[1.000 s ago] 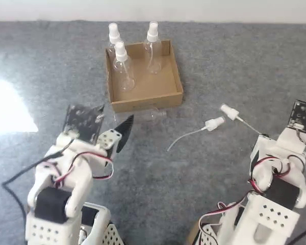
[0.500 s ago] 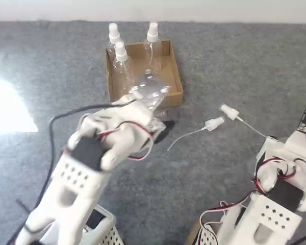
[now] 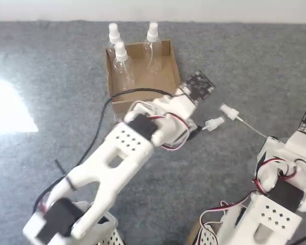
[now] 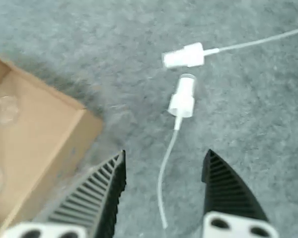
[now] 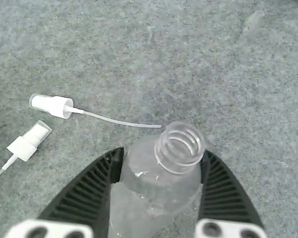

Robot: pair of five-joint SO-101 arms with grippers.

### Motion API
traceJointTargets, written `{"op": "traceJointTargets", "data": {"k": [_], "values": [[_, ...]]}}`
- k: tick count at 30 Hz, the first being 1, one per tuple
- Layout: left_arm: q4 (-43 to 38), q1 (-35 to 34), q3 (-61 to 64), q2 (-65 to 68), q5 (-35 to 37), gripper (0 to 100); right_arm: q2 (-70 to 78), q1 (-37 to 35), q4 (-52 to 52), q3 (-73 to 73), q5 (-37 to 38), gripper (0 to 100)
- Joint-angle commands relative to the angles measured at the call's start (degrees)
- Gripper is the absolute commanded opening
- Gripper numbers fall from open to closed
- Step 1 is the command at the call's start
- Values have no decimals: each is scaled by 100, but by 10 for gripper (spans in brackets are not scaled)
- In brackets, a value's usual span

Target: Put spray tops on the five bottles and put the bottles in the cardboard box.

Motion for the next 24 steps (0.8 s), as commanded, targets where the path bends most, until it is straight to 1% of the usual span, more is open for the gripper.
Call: {"op": "traceJointTargets", "data": {"k": [1, 9, 11, 16, 17, 20, 24], "values": [[-651, 237, -303, 589, -18, 232, -163, 84, -119, -97, -35, 147], [-1881, 501, -321, 1776, -18, 232, -163, 57, -110, -97, -35, 147], [-2013, 492, -435, 2084, -18, 232, -163, 57, -110, -97, -35, 147], [-1978, 466, -1015, 2927, -18, 232, -163, 48, -101, -97, -35, 147], [-1855, 466, -1130, 3024, -18, 231, -163, 48, -110, -97, -35, 147], [-1398, 466, -1481, 3112, -18, 231, -163, 48, -110, -97, -35, 147], [-1345, 466, -1613, 3279, -18, 226, -163, 40, -110, -88, -35, 147]]}}
